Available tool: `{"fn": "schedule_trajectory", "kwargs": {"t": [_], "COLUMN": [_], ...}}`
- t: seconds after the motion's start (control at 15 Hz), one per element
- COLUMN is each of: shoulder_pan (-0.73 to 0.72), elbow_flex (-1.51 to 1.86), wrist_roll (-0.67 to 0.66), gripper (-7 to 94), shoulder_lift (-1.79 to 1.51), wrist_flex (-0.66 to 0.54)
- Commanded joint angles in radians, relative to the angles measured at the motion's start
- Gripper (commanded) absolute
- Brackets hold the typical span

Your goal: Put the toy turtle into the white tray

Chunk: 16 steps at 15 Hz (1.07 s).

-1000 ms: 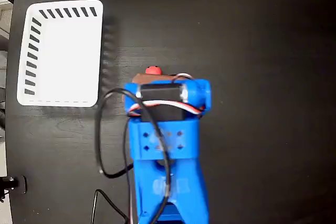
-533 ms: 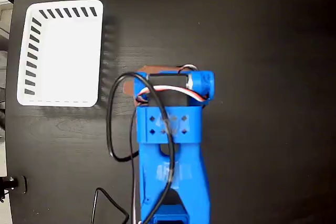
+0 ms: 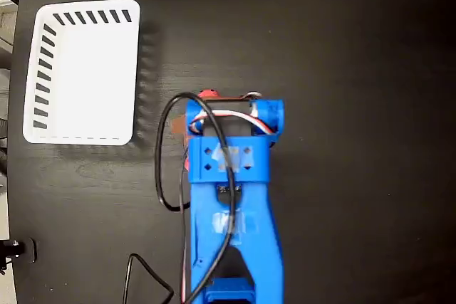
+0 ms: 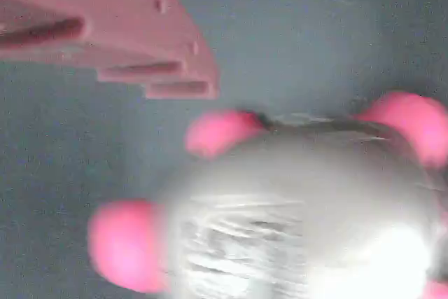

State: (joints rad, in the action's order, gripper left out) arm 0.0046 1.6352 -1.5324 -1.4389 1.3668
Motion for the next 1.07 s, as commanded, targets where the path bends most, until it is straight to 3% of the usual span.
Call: {"fn": "schedule_trajectory", "kwargs": {"t": [0.0,1.0], "shoulder_pan": [0.006,-0.005], "elbow_flex": [0.015,0.198], "wrist_roll": [-0.04,-0.057], "gripper": [59,59], "shoulder_lift": [-0.032,0.018], "wrist_flex": [-0.021,-0.253]}}
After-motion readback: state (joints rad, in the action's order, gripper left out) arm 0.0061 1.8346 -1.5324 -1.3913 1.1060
